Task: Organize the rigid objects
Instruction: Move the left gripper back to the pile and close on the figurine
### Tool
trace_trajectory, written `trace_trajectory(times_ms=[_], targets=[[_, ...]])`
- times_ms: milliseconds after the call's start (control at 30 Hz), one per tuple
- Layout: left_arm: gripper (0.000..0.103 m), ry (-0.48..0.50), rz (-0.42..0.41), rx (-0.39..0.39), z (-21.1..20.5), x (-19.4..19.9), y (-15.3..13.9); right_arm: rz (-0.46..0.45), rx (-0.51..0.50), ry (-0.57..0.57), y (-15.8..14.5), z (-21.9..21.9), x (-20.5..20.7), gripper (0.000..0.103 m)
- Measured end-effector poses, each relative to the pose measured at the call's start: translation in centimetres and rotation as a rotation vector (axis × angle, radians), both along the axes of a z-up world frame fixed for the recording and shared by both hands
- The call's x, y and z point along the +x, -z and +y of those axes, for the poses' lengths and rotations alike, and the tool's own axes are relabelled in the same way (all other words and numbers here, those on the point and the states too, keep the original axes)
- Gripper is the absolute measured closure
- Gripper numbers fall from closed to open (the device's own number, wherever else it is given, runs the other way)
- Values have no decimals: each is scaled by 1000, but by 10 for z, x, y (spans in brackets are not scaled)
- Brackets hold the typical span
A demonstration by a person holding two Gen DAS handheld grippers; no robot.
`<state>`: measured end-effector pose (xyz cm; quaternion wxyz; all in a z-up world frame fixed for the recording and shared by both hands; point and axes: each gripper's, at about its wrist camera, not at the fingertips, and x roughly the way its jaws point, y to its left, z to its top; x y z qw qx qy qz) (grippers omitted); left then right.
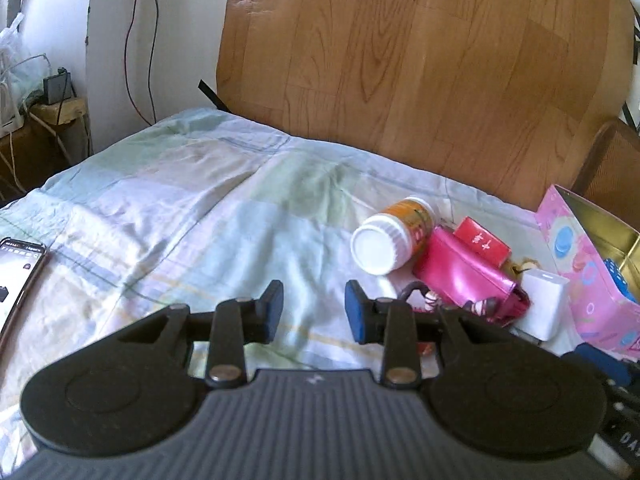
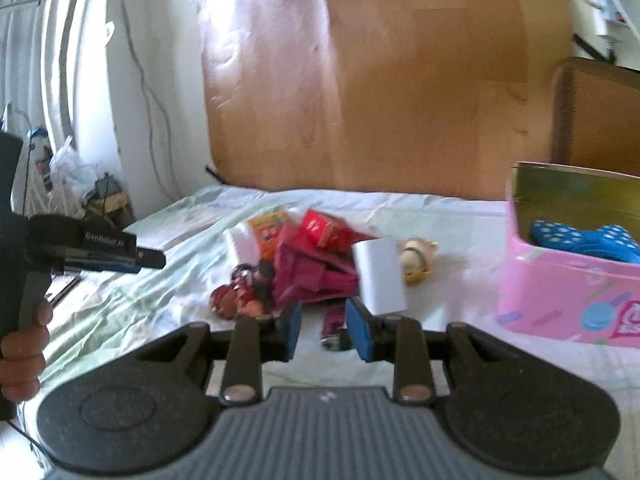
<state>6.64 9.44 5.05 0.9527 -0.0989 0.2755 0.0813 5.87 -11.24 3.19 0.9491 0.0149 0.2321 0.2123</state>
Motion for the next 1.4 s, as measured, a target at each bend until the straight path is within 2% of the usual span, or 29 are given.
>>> trace_trajectory(times_ms=[300, 467, 500, 567, 867, 1133, 1200, 1233, 1267, 1300, 1367, 1400], targets=[[67, 118, 40, -48, -8, 14, 18, 8, -96, -112, 6, 47, 18, 70], [62, 147, 34, -41, -13, 15, 19, 79, -121, -131, 15, 61, 41, 71], [60, 146, 34, -43, -12, 15, 20, 83, -129, -145, 16, 65, 44, 82], [60, 139, 37, -46, -10, 15, 20, 92, -137, -166, 16, 70, 45, 88], [60, 124, 31, -72, -2, 11, 16, 96, -83, -241, 14, 70, 11, 88], [60, 202, 38, -102, -9, -3, 15, 91, -46, -238, 9, 37, -24, 88], [55, 231, 29, -127, -8, -9, 14, 85, -52, -233, 8, 31, -32, 88], [48, 246, 25, -137, -7, -12, 13, 86, -53, -235, 8, 30, -34, 86], [46, 257, 23, -144, -7, -14, 12, 88, -47, -240, 8, 28, -36, 83], [44, 272, 22, -150, -8, -16, 12, 87, -41, -244, 7, 27, -37, 68], [42, 308, 23, -155, -10, -20, 12, 74, -24, -239, 6, 23, -41, 49], [41, 325, 25, -151, -12, -22, 13, 64, -21, -241, 5, 23, -42, 48]])
